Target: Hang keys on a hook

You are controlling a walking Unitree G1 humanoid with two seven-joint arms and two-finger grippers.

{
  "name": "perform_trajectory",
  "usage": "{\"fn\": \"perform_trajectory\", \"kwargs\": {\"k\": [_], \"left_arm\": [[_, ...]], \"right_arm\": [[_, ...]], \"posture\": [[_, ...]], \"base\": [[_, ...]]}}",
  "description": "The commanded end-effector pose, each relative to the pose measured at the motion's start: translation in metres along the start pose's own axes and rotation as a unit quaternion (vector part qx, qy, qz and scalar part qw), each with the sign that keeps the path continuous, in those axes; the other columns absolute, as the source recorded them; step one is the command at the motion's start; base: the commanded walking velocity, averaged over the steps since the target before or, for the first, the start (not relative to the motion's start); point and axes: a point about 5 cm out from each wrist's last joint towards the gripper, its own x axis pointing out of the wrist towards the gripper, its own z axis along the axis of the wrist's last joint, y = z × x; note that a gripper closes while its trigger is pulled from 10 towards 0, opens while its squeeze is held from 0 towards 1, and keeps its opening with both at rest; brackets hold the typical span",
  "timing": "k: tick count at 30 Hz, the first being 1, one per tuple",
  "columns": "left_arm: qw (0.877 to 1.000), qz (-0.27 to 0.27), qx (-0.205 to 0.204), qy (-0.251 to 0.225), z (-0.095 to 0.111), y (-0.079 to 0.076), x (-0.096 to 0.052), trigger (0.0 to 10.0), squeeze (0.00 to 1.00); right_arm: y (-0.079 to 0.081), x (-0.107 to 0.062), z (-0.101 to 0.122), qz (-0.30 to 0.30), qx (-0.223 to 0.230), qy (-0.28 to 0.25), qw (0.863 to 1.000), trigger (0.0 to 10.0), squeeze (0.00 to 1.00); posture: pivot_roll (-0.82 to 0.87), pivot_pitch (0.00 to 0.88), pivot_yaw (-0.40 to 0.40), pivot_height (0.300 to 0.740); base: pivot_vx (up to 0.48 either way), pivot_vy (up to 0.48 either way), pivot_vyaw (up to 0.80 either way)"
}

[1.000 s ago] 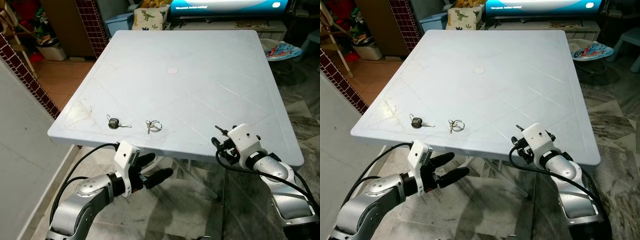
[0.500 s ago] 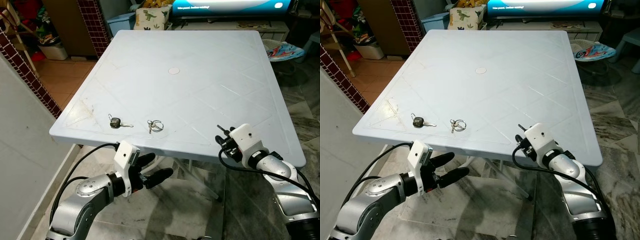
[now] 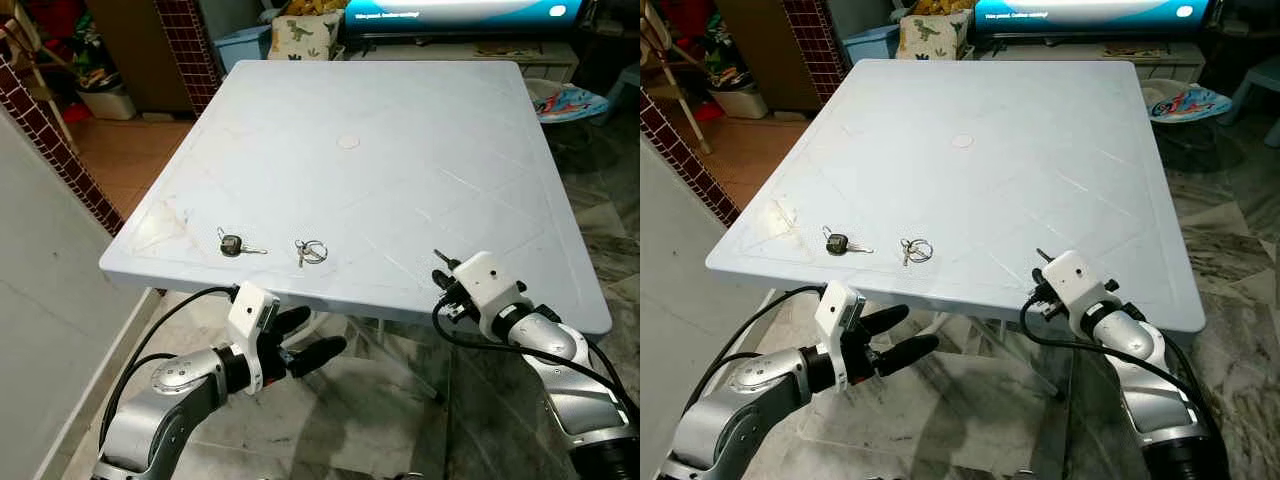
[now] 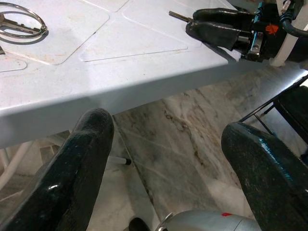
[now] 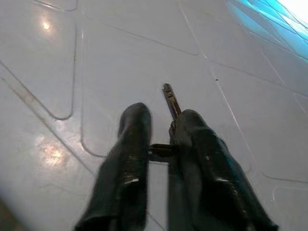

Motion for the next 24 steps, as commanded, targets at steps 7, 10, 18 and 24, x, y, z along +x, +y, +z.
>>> {"fn": "perform_trajectory", "kwargs": {"k": [7, 10, 18, 24], "left_arm": [[1.0, -0.005, -0.002, 0.017, -0.006, 0.0, -0.003, 10.0, 0.0], [1.0, -0.01, -0.003, 0.018, -0.006, 0.0, -0.003, 10.0, 0.0], [1.0, -0.011, -0.003, 0.019, -0.006, -0.001, -0.002, 10.0, 0.0], [1.0, -0.009, -0.004, 0.017, -0.006, -0.001, -0.001, 10.0, 0.0]], "right_arm": [[-0.011, 0.001, -0.007, -0.048, -0.002, 0.021, 0.999, 0.0, 0.0], [-0.021, 0.002, 0.005, -0.085, 0.001, -0.007, 0.996, 0.0, 0.0], [-0.04, 0.002, 0.035, -0.144, 0.0, -0.067, 0.987, 0.0, 0.0], [-0.048, 0.001, 0.056, -0.166, -0.008, -0.107, 0.98, 0.0, 0.0]], "posture": [[-0.08, 0.102, 0.104, 0.74], [-0.08, 0.102, 0.104, 0.74], [-0.08, 0.101, 0.104, 0.74], [-0.08, 0.103, 0.101, 0.74]], "base": [[0.0, 0.0, 0.0], [0.0, 0.0, 0.0], [0.0, 0.0, 0.0], [0.0, 0.0, 0.0]]}}
